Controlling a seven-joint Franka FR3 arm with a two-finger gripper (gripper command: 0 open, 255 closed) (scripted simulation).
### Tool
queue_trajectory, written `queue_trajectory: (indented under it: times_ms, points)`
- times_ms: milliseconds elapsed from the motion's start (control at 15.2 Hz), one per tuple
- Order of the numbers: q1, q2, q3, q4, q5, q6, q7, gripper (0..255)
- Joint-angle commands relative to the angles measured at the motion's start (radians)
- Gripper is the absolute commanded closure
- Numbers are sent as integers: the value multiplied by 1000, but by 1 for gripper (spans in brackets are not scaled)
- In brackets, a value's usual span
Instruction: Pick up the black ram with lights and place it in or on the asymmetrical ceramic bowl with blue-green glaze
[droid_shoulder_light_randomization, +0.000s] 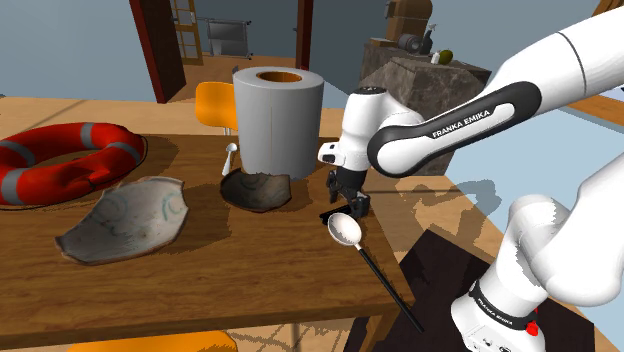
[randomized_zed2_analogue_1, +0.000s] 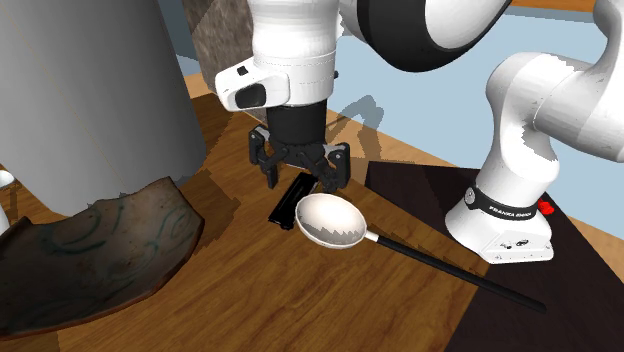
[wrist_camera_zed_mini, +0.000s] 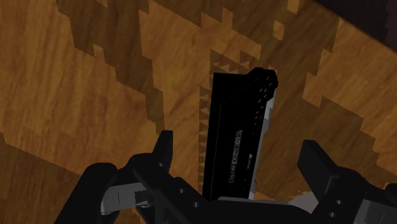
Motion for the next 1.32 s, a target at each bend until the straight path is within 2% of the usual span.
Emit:
queue_trajectory:
  times_ms: [0, 198, 264, 858, 1254]
  points:
    - [0, 1, 0, -1, 0, 2, 0, 0]
    - [0, 1, 0, -1, 0, 2, 0, 0]
    - [0, 1, 0, -1, 0, 2, 0, 255]
    - [0, 1, 0, -1, 0, 2, 0, 255]
    - [-1, -44, 4, 45, -2, -88, 3, 255]
